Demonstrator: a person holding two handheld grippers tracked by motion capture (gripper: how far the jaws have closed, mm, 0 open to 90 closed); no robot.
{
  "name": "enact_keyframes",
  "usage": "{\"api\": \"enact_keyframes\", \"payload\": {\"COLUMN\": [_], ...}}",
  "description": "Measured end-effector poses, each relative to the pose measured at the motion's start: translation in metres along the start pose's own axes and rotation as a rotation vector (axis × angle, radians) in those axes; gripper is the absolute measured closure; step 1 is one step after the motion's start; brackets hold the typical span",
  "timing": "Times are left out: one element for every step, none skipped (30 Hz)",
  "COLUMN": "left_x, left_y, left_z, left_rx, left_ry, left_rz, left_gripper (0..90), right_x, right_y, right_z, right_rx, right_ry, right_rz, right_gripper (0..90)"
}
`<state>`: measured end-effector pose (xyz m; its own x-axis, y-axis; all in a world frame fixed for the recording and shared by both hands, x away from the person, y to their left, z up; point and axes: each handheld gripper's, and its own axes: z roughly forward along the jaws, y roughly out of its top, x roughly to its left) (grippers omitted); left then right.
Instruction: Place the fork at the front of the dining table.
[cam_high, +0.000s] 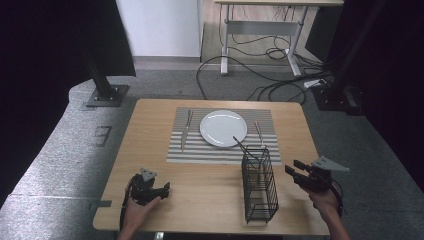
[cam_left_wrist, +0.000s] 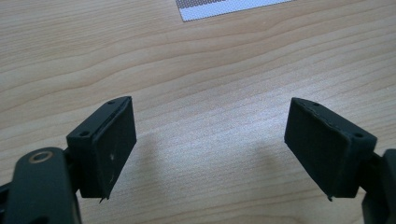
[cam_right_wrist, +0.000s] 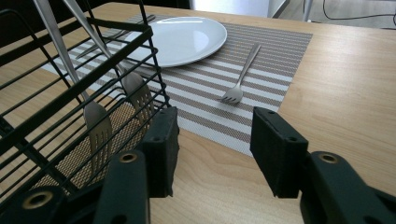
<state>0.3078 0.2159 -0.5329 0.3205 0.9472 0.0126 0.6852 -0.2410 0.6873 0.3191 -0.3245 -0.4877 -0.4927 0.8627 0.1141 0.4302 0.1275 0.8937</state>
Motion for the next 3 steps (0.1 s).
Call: {"api": "enact_keyframes", "payload": {"left_x": [0.0001,0.0002,0.0004], "left_y": [0.0000,0.0002,0.0005], "left_z": [0.0003,0.0006,0.0008], "left_rx": [0.002,0.003,0.004], "left_ry": [0.000,0.001,0.001], "left_rz": [0.001,0.001,0.003], "left_gripper": [16.8,16.8,16.8], "right_x": [-0.0002,-0.0007,-0.0013], "right_y": [-0.0008,-0.0016,-0.0023], "right_z": [-0.0001,-0.0001,-0.0001], "right_rx": [0.000,0.000,0.002], "right_ry": [-0.001,-0.004,-0.006], "right_rz": [0.000,0.000,0.001], "right_gripper": [48.8,48.2,47.6]}}
